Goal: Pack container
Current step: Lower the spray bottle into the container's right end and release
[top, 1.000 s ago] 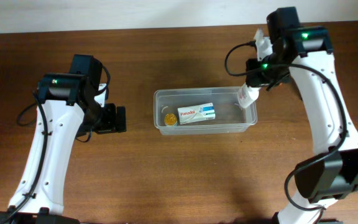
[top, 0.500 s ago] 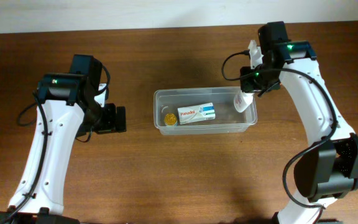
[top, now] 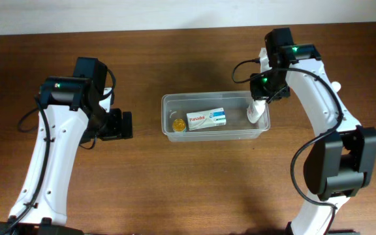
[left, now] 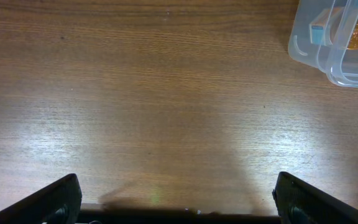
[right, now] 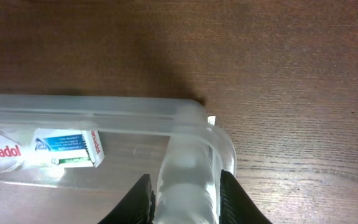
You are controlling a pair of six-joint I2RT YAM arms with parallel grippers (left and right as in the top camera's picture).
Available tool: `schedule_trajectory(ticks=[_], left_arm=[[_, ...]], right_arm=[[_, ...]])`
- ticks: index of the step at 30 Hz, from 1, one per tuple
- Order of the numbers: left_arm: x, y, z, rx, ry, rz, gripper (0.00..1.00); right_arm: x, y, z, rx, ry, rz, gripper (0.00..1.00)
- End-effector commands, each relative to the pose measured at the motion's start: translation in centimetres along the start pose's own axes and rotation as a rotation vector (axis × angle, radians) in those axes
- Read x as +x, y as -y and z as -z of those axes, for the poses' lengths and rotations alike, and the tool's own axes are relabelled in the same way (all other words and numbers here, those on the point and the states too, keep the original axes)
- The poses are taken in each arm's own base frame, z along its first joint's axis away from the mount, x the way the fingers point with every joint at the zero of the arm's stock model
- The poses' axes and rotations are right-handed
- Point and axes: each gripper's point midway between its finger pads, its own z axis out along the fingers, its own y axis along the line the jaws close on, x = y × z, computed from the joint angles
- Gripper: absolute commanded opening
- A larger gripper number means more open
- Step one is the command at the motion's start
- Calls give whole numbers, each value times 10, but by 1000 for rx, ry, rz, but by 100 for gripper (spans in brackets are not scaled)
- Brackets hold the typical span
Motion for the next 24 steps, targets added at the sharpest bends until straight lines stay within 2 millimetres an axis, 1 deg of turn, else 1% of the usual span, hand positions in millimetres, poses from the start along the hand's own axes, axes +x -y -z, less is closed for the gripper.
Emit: schedule_trajectory(ticks=[1,9,12,17,20,22,24], left_arm=[[2,1,3,9,9,14,100],[2,1,3,9,9,14,99],[2,1,3,9,9,14,99],[1,1,3,9,9,14,100],[2,1,3,9,9,14,99],[2,1,3,9,9,14,99],[2,1,3,9,9,14,100]], right_arm=[[0,-1,-6,21,-8,0,27],[1,-1,-6,17,-11,0,27],[0,-1,-6,17,-6,0,34],[-2,-2,-5,16,1,1,36],[-4,-2,2,16,4,1,37],[-7,-4,11,15,14,7,38],[-11,-5,25,13,34,20,40]])
